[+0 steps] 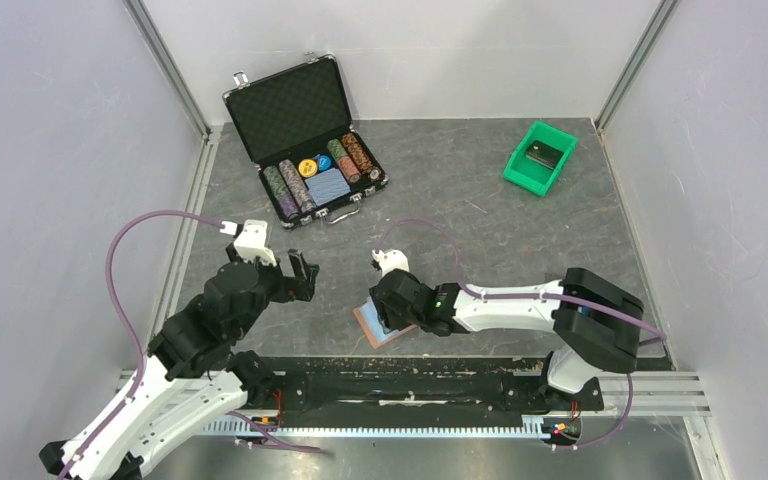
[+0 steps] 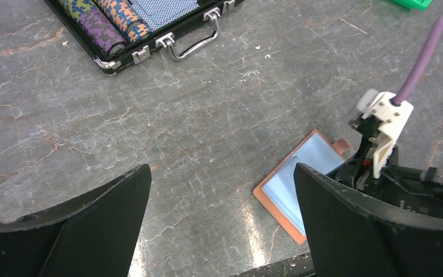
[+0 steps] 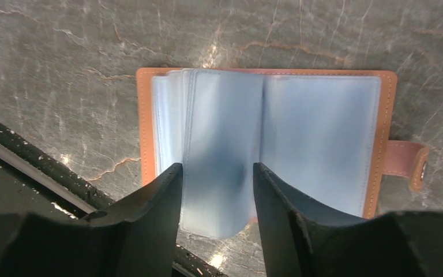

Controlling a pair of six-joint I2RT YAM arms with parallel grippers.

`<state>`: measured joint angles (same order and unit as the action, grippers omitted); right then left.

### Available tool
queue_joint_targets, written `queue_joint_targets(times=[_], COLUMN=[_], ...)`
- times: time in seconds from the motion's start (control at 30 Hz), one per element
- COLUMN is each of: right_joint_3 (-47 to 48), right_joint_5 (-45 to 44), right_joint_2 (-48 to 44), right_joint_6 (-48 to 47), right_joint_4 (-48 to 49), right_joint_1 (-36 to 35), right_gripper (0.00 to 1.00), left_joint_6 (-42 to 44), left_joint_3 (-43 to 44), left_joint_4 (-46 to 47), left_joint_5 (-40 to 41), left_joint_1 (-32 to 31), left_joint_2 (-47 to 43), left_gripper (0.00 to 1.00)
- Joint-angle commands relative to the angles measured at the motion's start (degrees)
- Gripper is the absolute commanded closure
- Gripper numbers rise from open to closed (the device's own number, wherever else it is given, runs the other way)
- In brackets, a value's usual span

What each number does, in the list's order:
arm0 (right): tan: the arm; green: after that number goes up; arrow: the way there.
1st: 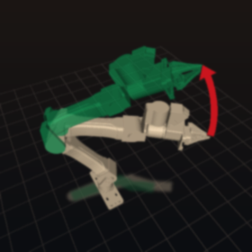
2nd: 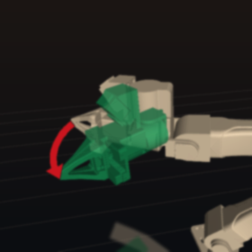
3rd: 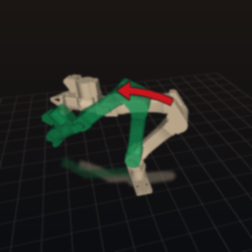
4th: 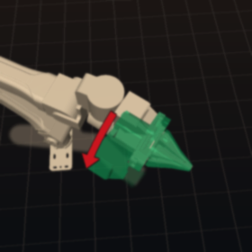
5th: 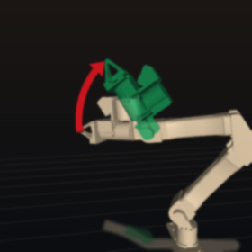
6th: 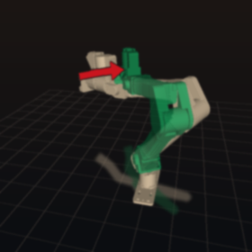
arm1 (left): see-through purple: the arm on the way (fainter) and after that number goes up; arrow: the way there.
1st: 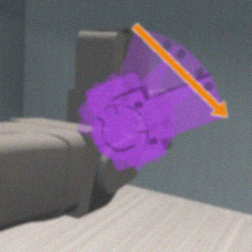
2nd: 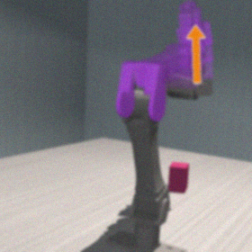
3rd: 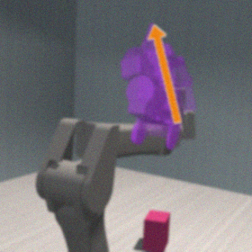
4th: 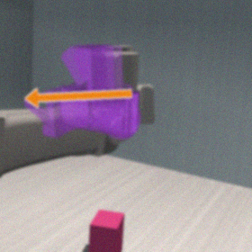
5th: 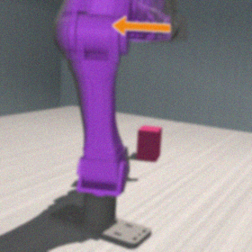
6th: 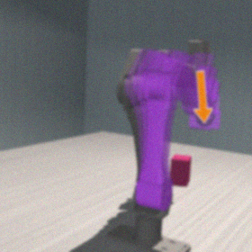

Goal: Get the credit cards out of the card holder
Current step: Reset both arms

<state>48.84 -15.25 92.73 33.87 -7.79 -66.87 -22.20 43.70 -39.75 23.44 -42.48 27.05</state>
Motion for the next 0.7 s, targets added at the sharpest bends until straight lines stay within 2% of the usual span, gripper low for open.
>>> queue_joint_targets(times=[0.0, 0.07, 0.23, 0.33, 0.67], right_joint_3=[0.7, 1.3, 2.7, 3.3, 6.3], right_joint_5=[0.4, 1.7, -0.5, -1.9, -4.3], right_joint_2=[-3.9, -3.7, -1.2, 0.5, 7.0], right_joint_6=[0.6, 0.2, -1.0, -1.6, -1.6], right_joint_4=[2.1, 2.0, -0.1, -0.6, -2.7], right_joint_1=[0.4, 0.3, -0.6, -1.2, -3.7], right_gripper=[0.43, 0.37, 0.34, 0.26, 0.25], left_joint_6=[-0.6, -0.6, -0.5, -0.5, -0.2], left_joint_3=[0.1, 0.3, 0.3, 0.2, 0.1], left_joint_4=[1.4, 1.5, 1.5, 1.5, 1.5], left_joint_5=[0.3, 0.5, 1.0, 0.9, 1.1], left_joint_1=[0.0, 0.0, 0.0, 0.0, 0.0], left_joint_2=[1.7, 2.1, 2.1, 1.8, 1.5], left_gripper=[0.0, 0.0, 0.0, 0.0, 0.0])
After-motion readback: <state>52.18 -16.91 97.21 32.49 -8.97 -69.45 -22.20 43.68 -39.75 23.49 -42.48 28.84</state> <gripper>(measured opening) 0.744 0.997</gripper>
